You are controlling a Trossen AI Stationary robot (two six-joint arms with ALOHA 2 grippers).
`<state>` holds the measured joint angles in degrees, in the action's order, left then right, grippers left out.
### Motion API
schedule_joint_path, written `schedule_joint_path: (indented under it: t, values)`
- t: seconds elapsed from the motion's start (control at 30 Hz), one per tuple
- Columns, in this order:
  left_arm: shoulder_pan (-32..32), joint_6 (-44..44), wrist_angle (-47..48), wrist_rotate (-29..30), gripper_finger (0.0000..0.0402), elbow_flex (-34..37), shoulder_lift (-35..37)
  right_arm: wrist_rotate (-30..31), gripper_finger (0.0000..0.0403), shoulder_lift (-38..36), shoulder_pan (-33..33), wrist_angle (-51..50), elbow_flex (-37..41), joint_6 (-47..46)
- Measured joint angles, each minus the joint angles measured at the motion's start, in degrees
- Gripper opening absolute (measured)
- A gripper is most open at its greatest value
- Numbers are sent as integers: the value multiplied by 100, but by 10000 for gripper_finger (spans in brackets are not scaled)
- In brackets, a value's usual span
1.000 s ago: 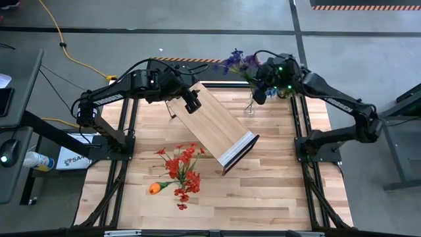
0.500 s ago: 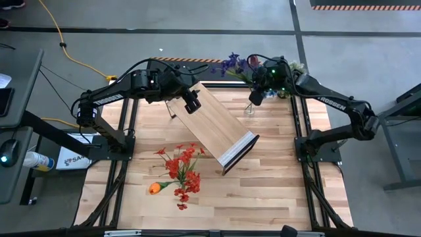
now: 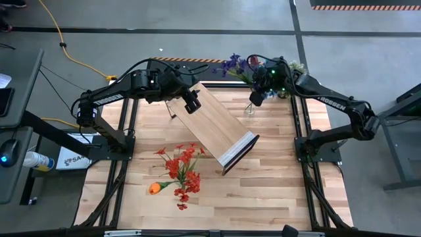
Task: Pick and place flowers into a vace then onto a shelf
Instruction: Put the violet flowers into the top transparent vase
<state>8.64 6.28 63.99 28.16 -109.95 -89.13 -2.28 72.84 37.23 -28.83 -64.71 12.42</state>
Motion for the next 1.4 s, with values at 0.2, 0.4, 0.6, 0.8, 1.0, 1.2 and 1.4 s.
schedule_joint_path:
  t: [0.2,0.4,0.6,0.8,1.0,1.2,1.4]
  values:
    - [1,0,0,0,237,0,-2,-25,1,0,0,-102,0,-171]
    - [0,0,0,-2,237,0,-2,-122,26,0,0,-281,0,-217]
    - [1,0,0,-2,237,0,-2,-120,59,-2,0,-518,0,-257]
    - [-1,0,0,-2,237,0,-2,-116,72,-2,2,-549,0,-342]
    - [0,0,0,-4,237,0,-2,-116,81,-2,1,-657,0,-364]
    - [-1,0,0,-4,237,0,-2,-322,95,-2,2,-737,0,-360]
    - [0,0,0,-4,237,0,-2,-452,99,-4,0,-755,0,-460]
